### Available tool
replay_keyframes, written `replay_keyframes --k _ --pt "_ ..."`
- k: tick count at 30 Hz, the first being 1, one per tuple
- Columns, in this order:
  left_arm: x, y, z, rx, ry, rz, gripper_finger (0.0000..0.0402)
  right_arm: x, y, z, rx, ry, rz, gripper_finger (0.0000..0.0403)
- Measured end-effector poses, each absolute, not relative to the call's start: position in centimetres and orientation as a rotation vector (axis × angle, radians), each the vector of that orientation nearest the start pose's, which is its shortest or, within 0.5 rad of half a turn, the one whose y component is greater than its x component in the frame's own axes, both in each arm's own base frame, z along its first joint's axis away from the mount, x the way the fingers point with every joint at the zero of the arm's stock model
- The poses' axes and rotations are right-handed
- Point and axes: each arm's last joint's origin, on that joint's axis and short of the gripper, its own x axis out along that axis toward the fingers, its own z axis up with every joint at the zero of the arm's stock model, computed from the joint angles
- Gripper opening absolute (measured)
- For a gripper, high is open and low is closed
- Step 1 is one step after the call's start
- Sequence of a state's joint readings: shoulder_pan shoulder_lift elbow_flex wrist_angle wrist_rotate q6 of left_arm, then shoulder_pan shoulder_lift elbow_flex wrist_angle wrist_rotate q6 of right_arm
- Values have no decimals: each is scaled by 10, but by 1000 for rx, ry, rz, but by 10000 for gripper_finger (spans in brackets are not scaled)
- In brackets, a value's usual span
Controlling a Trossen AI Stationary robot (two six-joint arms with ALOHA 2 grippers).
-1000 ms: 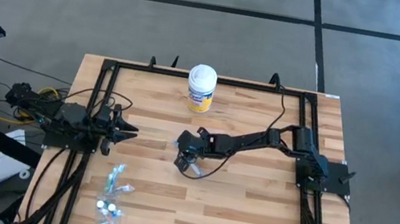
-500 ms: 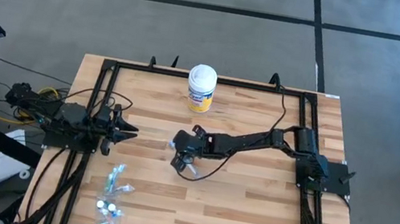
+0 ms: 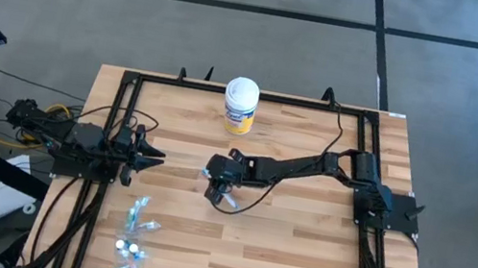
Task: Pick & Place toothbrushing station
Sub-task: Put the blue toothbrush into the transparent organizer
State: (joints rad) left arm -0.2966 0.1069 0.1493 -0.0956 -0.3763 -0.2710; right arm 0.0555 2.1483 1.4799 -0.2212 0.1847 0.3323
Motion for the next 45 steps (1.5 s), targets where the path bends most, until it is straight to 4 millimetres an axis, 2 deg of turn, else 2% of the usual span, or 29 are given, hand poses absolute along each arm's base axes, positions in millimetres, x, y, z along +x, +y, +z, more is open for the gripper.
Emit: replay_keyframes --k 5,10,13,15,19,23,31,42,45 --pt "93 -17 197 -254 39 86 90 455 20 146 194 837 -263 180" --pt "93 -17 197 -276 36 86 90 455 20 127 186 885 -268 192" --pt "93 -17 197 -277 35 86 90 461 16 126 186 845 -293 186" --pt "93 -17 197 -277 35 86 90 456 15 121 176 891 -301 179" --pt "93 -17 198 -278 32 86 90 460 13 130 191 832 -296 163" --pt "93 -17 198 -278 31 85 90 458 14 124 184 866 -299 147" --pt "93 -17 198 -278 31 85 90 459 15 126 181 857 -286 112" --pt "93 -17 198 -278 31 85 90 455 16 124 184 905 -270 106" --pt "93 -17 198 -278 31 85 90 454 16 123 186 923 -275 91"
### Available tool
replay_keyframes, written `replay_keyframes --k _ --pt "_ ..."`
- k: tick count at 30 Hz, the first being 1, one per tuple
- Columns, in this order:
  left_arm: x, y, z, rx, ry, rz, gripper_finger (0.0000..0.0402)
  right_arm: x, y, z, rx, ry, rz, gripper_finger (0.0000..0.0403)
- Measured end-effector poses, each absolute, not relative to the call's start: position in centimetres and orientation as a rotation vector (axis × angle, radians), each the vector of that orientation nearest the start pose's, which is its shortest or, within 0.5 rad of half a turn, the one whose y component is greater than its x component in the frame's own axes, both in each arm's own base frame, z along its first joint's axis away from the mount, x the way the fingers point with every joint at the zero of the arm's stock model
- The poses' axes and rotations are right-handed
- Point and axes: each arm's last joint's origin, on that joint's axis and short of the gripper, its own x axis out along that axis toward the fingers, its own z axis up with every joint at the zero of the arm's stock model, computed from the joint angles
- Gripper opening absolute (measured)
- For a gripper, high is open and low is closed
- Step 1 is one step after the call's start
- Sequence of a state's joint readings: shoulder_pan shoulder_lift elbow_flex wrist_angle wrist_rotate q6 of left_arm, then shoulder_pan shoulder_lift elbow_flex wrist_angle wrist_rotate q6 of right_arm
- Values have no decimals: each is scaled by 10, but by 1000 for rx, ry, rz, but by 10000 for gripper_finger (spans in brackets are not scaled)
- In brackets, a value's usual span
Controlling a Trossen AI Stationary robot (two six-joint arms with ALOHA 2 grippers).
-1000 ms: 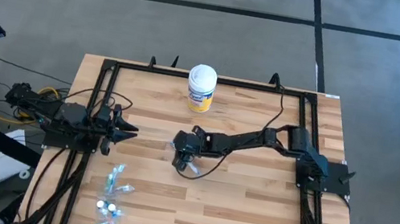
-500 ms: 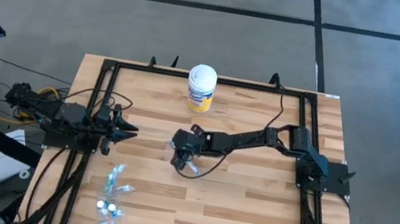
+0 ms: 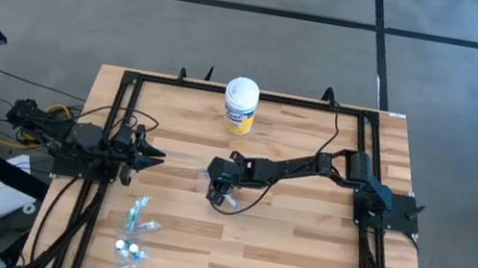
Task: Pick & Place toothbrushing station
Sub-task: Put the blue toothbrush into the transparent organizer
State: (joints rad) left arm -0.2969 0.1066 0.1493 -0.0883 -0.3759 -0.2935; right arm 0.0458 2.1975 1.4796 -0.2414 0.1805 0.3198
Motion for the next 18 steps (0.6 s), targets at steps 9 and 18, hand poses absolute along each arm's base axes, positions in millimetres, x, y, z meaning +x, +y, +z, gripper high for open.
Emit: replay_keyframes --k 9,18 --pt "93 -17 198 -278 31 85 90 453 18 123 177 932 -268 3" --pt "93 -17 198 -278 31 85 90 454 26 128 168 905 -240 0"
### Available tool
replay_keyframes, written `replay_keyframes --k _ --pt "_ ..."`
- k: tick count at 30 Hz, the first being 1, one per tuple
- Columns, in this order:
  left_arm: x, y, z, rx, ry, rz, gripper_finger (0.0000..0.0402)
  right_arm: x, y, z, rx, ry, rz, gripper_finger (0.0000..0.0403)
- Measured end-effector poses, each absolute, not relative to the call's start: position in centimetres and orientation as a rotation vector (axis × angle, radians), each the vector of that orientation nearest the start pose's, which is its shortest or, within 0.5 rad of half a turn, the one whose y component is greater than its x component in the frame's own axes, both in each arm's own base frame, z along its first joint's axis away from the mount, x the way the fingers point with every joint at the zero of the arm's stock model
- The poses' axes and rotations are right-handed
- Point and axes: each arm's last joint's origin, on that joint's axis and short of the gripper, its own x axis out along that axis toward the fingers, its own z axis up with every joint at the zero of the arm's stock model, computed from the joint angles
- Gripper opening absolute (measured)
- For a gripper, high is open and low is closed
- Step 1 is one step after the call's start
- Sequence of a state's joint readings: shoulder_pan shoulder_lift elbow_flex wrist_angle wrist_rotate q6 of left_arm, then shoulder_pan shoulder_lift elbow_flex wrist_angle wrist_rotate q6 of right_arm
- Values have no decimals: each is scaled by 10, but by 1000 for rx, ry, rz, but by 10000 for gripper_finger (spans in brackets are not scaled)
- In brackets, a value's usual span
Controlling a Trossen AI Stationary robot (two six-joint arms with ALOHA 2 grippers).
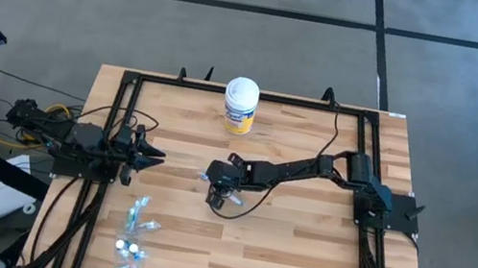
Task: Pick & Place toothbrushing station
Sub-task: Put the blue toothbrush into the transparent organizer
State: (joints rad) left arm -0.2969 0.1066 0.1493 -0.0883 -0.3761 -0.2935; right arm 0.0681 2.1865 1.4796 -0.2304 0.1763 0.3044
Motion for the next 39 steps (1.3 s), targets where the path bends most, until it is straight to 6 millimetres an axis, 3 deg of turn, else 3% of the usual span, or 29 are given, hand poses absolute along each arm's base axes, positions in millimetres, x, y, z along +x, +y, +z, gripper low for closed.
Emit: replay_keyframes --k 4,12,18,31,39 --pt "93 -17 198 -278 31 85 90 456 34 146 152 827 -202 0" --pt "94 -18 198 -279 28 85 90 450 44 214 95 608 -163 0" --pt "94 -18 200 -286 8 82 90 448 50 247 84 437 -126 0" --pt "94 -18 207 -310 -57 67 90 456 54 276 121 139 -86 0" --pt "99 -20 213 -321 -105 29 90 457 55 281 125 88 -56 0"
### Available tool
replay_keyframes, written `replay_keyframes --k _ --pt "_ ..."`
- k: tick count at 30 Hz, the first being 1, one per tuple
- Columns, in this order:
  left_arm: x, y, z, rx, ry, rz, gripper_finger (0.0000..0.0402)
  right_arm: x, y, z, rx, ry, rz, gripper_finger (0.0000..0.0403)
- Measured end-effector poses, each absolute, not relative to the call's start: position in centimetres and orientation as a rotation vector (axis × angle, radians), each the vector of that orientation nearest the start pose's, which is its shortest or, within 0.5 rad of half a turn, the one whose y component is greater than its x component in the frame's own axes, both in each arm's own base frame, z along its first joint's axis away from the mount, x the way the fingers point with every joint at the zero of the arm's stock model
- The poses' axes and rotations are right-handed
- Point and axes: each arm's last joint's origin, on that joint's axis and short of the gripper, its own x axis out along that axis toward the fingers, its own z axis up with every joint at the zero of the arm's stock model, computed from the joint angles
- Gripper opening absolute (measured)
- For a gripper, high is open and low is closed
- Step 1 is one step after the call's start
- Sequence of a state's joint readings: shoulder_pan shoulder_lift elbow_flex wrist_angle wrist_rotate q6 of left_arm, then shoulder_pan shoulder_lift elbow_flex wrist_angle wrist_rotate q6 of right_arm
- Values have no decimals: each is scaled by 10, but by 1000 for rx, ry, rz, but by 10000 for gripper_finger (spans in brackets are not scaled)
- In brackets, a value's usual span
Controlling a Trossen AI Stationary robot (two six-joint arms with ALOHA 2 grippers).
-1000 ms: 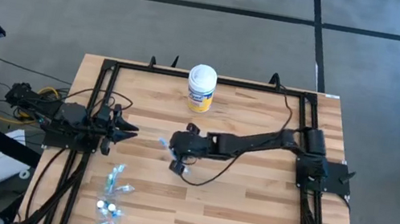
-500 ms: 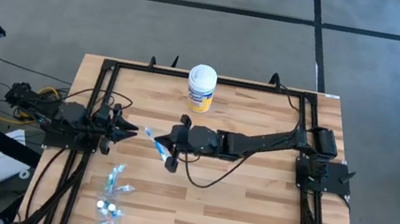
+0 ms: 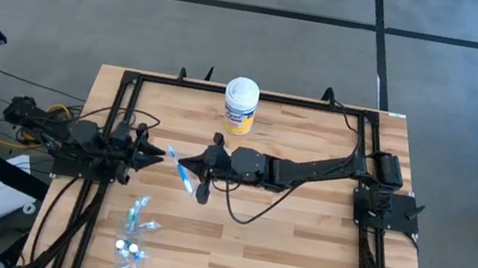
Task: Pick & Place toothbrushing station
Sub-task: Put the blue toothbrush into the transparent organizer
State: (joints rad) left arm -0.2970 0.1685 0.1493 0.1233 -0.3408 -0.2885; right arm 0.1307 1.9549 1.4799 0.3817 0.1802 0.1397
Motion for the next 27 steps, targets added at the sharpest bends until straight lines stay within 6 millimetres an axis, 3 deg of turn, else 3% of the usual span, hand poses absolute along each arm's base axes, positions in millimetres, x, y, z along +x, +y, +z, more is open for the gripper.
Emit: replay_keyframes --k 8,14,27 --pt "118 -28 219 -266 -152 -44 90 457 55 280 124 92 -57 0" --pt "132 -32 213 -243 -111 -39 103 457 54 280 115 91 -58 0" --pt "136 -32 219 -237 -181 -14 162 457 54 281 117 81 -58 0"
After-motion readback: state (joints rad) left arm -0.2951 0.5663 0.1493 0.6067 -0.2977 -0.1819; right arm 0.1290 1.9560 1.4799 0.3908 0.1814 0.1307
